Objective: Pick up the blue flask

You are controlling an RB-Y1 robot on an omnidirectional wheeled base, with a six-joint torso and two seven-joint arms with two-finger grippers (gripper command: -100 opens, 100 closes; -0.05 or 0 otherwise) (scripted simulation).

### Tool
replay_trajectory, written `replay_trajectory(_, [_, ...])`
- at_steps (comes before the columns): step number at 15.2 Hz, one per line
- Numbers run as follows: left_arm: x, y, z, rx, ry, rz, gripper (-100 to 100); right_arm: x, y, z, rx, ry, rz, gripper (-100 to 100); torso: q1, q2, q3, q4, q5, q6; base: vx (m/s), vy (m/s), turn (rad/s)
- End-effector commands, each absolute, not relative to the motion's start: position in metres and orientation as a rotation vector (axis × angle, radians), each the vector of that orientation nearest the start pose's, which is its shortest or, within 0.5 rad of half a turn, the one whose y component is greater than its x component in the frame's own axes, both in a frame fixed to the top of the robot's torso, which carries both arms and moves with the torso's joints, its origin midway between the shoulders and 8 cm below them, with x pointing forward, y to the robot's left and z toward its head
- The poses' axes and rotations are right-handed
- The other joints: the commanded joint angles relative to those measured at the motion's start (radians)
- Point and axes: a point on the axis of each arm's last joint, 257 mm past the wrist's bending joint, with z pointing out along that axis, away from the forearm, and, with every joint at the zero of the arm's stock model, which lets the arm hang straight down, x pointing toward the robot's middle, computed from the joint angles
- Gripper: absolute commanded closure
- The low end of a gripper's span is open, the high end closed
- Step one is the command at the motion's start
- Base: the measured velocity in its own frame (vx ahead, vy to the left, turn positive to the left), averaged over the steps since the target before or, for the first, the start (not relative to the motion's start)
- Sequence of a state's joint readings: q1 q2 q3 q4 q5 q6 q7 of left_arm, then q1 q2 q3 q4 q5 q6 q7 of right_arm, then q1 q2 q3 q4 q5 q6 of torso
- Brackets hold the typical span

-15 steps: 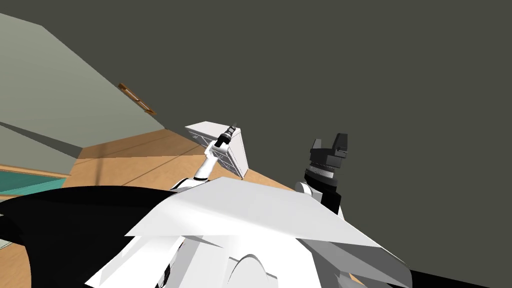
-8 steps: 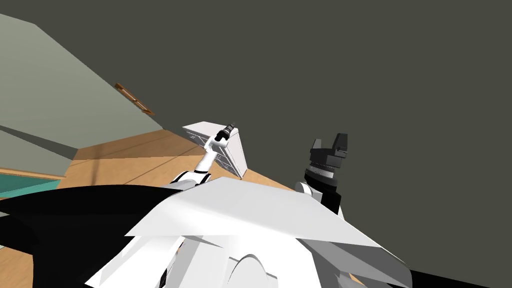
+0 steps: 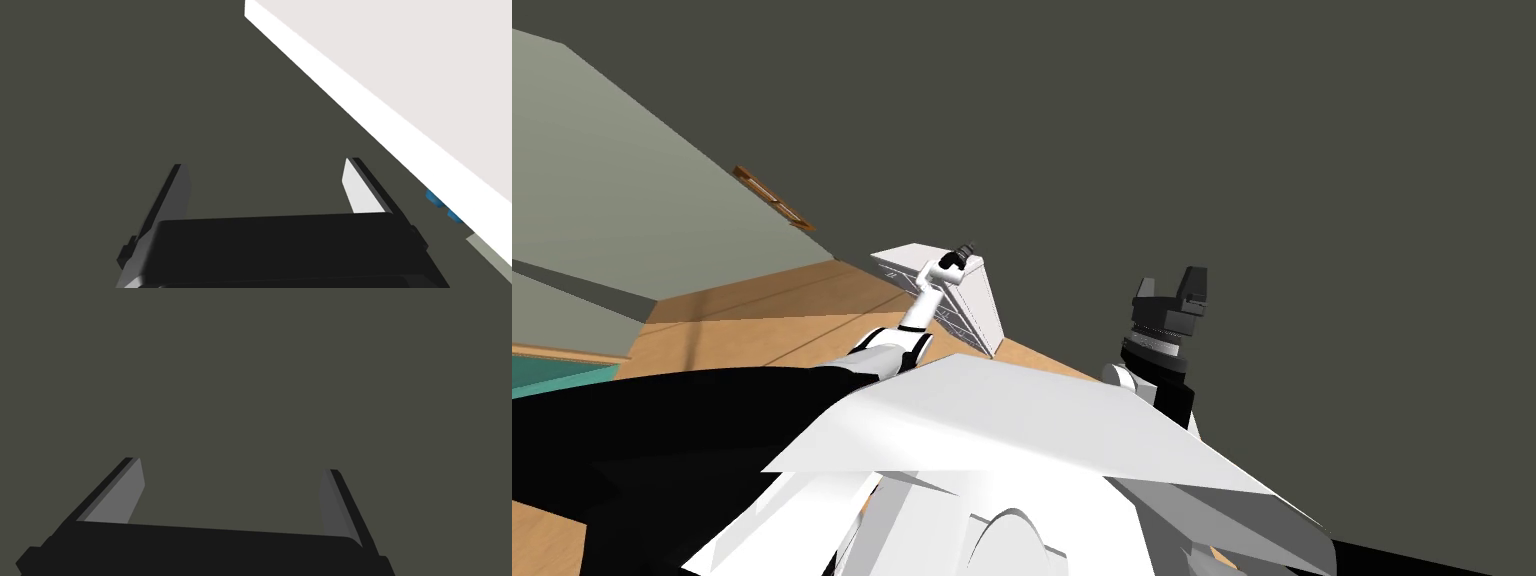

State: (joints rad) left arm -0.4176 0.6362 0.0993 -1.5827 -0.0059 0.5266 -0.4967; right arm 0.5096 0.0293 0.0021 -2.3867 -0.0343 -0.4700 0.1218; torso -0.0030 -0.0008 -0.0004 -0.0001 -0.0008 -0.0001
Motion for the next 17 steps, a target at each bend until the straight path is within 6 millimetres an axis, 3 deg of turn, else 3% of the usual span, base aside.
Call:
replay_trajectory(1, [0.631, 0.457, -0.011, -0.592, 1.476, -0.151, -100, 0.324, -0.283, 0.063, 0.602, 0.549, 1.222, 0, 0.0, 0.0, 0.0, 0.0, 0.0, 0.0, 0.009, -0.055, -0.031])
replay_trajectory(3, [0.63, 0.46, -0.016, -0.609, 1.491, -0.139, -100, 0.324, -0.283, 0.063, 0.602, 0.549, 1.222, 0, 0.0, 0.0, 0.0, 0.0, 0.0, 0.0, 0.006, -0.036, -0.01])
replay_trajectory(4, [0.634, 0.481, -0.003, -0.613, 1.496, -0.075, -100, 0.324, -0.283, 0.063, 0.602, 0.549, 1.222, 0, 0.001, 0.0, 0.0, 0.0, 0.0, 0.0, 0.012, -0.043, -0.026])
replay_trajectory(8, [0.631, 0.489, -0.016, -0.654, 1.531, -0.049, -100, 0.324, -0.283, 0.063, 0.602, 0.549, 1.222, 0, 0.0, 0.0, 0.0, 0.0, 0.0, 0.0, 0.012, -0.035, -0.008])
replay_trajectory(9, [0.634, 0.51, -0.002, -0.668, 1.539, 0.015, -100, 0.324, -0.283, 0.063, 0.602, 0.549, 1.222, 0, 0.001, 0.0, 0.0, 0.0, 0.0, 0.0, 0.011, -0.032, -0.032])
replay_trajectory(12, [0.63, 0.518, -0.015, -0.704, 1.569, 0.038, -100, 0.324, -0.283, 0.063, 0.602, 0.549, 1.222, 0, 0.0, 0.0, 0.0, 0.0, 0.0, 0.0, 0.017, -0.04, -0.013])
replay_trajectory(13, [0.629, 0.537, 0.0, -0.717, 1.576, 0.096, -100, 0.324, -0.283, 0.063, 0.602, 0.549, 1.222, 0, 0.001, 0.0, 0.0, 0.0, 0.0, 0.0, 0.01, -0.035, -0.035])
replay_trajectory(16, [0.625, 0.546, -0.014, -0.759, 1.608, 0.12, -100, 0.324, -0.283, 0.063, 0.602, 0.549, 1.222, 0, 0.0, 0.0, 0.0, 0.0, 0.0, 0.0, 0.02, -0.04, -0.012])
replay_trajectory(17, [0.622, 0.563, 0.002, -0.776, 1.615, 0.173, -100, 0.324, -0.283, 0.063, 0.602, 0.549, 1.222, 0, 0.001, 0.0, 0.0, 0.0, 0.0, 0.0, 0.022, -0.046, -0.022])
